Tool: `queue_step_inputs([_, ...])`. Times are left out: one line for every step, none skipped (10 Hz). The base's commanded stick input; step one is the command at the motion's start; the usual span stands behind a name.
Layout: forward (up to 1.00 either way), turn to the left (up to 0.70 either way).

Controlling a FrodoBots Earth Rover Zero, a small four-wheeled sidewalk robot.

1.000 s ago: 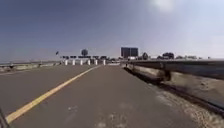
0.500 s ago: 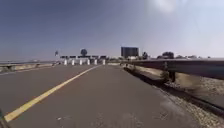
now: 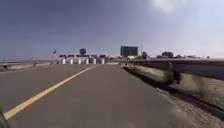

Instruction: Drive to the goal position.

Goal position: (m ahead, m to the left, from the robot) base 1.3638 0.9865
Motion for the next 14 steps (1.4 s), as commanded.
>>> queue_step_inputs([0.5,0.0])
queue_step_inputs([0.5,0.0])
queue_step_inputs([0.5,0.24])
queue_step_inputs([0.5,0.48])
queue_step_inputs([0.5,0.29])
queue_step_inputs([0.5,0.05])
queue_step_inputs([0.5,0.0])
queue_step_inputs([0.5,0.0])
queue_step_inputs([0.5,0.0])
queue_step_inputs([0.5,0.0])
queue_step_inputs([0.5,0.0])
queue_step_inputs([0.5,0.0])
queue_step_inputs([0.5,0.0])
queue_step_inputs([0.5,0.0])
